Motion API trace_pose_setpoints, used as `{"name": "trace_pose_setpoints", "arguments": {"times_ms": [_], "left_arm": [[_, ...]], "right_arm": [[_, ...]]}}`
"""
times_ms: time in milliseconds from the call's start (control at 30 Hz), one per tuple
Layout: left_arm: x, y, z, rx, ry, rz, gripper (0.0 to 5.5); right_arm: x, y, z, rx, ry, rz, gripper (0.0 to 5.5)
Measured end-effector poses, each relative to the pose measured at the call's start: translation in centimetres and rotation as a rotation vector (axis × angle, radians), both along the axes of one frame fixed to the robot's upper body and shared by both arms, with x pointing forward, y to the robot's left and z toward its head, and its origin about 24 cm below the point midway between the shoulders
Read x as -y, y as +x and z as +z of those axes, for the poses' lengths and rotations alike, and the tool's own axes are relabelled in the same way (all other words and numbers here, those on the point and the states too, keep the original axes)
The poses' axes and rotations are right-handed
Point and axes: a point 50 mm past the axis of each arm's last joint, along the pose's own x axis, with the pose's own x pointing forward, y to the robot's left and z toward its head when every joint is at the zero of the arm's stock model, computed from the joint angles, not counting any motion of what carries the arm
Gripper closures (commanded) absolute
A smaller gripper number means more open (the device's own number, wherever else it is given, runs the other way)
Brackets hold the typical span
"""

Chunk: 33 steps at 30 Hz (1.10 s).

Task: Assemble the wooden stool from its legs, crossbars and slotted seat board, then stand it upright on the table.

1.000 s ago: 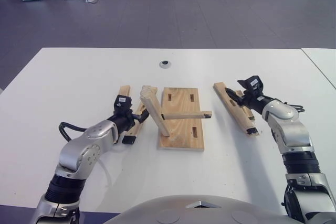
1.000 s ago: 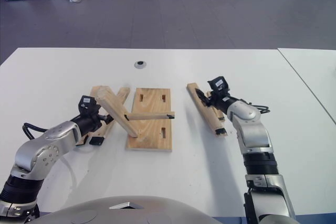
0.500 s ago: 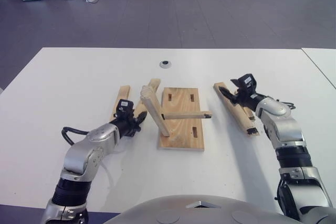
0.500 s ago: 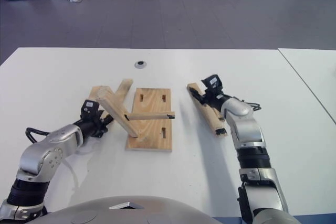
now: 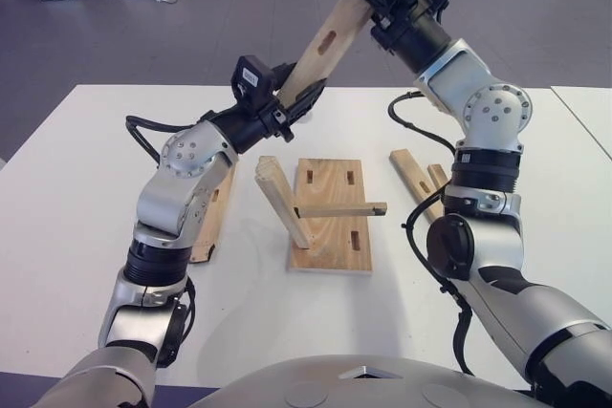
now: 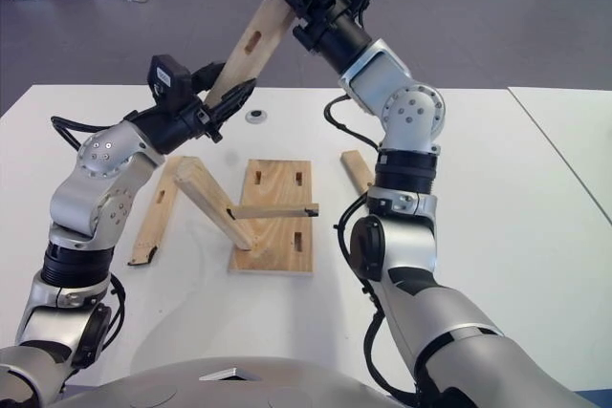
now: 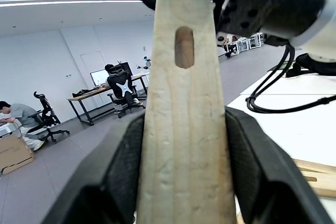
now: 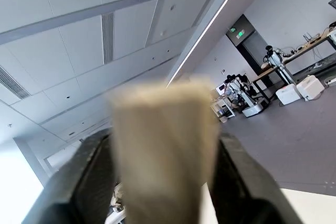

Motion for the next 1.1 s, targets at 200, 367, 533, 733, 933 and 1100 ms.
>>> {"name": "trace_pose_setpoints", "arguments": {"times_ms": [200, 367, 533, 733, 933, 1100], "left_arm": [[0.3, -0.1, 0.1, 0.078, 0.055, 0.002, 3.41], [0.7, -0.2, -0.2, 0.115, 0.096, 0.004, 2.44], [-3.2, -1.2, -1.6, 0.024, 0.033, 0.14, 1.66], [-4.2, -3.4, -0.1, 0.0, -0.187, 0.128, 0.77], [-3.6, -3.6, -0.1, -0.038, -0.22, 0.113, 0.77], [-3.5, -3.7, 0.0, -0.032, -0.23, 0.121, 0.77]], "right_arm": [[0.3, -0.2, 0.2, -0.012, -0.036, -0.005, 4.49], [2.4, -0.6, -1.3, -0.053, -0.05, -0.087, 4.49], [9.3, -4.8, -9.8, -0.283, -0.145, -0.355, 4.49], [10.7, -13.4, -15.4, -0.53, -0.131, -0.461, 4.49], [10.7, -13.9, -15.6, -0.526, -0.187, -0.501, 4.46], [11.7, -13.5, -14.9, -0.485, -0.228, -0.587, 4.46]]}}
